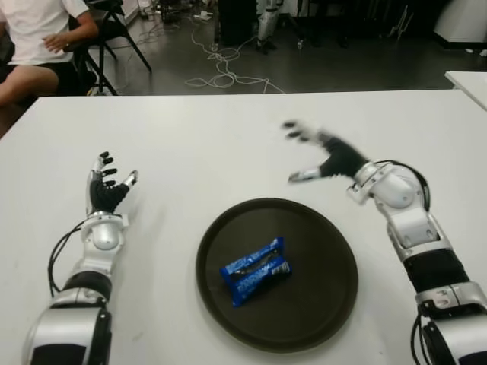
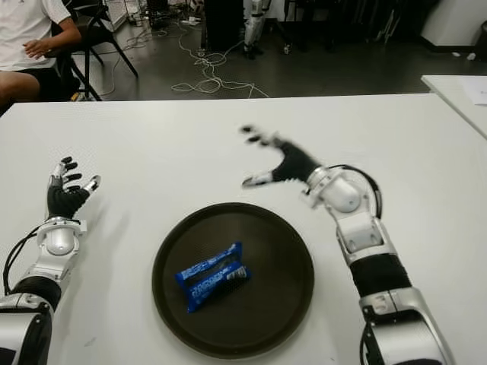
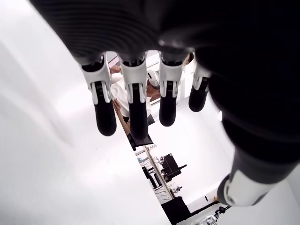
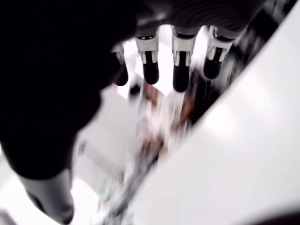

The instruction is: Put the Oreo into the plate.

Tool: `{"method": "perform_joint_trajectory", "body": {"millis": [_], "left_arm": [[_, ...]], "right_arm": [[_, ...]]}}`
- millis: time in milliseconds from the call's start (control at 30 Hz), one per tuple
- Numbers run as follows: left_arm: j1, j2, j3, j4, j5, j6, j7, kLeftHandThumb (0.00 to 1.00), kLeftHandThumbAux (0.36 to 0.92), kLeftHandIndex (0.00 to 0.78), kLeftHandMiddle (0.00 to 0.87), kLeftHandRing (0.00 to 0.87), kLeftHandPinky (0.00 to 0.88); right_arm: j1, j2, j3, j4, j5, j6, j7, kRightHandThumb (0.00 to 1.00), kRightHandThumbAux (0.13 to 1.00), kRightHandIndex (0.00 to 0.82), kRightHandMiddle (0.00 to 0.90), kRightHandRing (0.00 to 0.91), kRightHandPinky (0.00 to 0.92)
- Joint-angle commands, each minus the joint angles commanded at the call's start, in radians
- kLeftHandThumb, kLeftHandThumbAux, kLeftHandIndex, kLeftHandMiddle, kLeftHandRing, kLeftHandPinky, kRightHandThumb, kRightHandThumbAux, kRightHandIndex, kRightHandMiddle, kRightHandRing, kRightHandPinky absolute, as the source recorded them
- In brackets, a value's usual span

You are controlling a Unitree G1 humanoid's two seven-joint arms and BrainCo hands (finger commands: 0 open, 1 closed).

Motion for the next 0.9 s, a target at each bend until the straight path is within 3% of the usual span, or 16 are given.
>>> {"method": "perform_joint_trajectory", "body": {"millis": [167,300,433,567,900], "left_arm": [[-0.001,-0.003,0.004,0.003,-0.005,0.003,0.004,0.225,0.712,0.105,0.188,0.210,0.238],[-0.002,-0.005,0.009,0.004,-0.011,0.004,0.000,0.239,0.711,0.104,0.178,0.202,0.243],[-0.002,-0.005,0.008,0.005,-0.009,0.007,0.006,0.238,0.710,0.103,0.167,0.193,0.223],[0.001,-0.006,0.009,0.002,-0.012,0.003,0.004,0.237,0.700,0.097,0.164,0.191,0.227],[0.008,-0.005,0.008,0.002,-0.012,-0.003,-0.003,0.216,0.687,0.092,0.173,0.199,0.235]], "right_arm": [[-0.126,-0.020,-0.029,0.328,-0.031,-0.051,-0.165,0.000,0.824,0.128,0.106,0.091,0.050],[-0.181,-0.009,-0.044,0.486,-0.026,-0.055,-0.251,0.000,0.838,0.122,0.100,0.085,0.063],[-0.186,0.002,-0.073,0.544,0.001,-0.058,-0.313,0.000,0.845,0.115,0.098,0.083,0.061],[-0.160,0.016,-0.103,0.573,0.019,-0.084,-0.381,0.000,0.826,0.110,0.089,0.074,0.043],[-0.200,0.048,-0.166,0.683,0.051,-0.038,-0.470,0.000,0.810,0.180,0.108,0.087,0.051]]}}
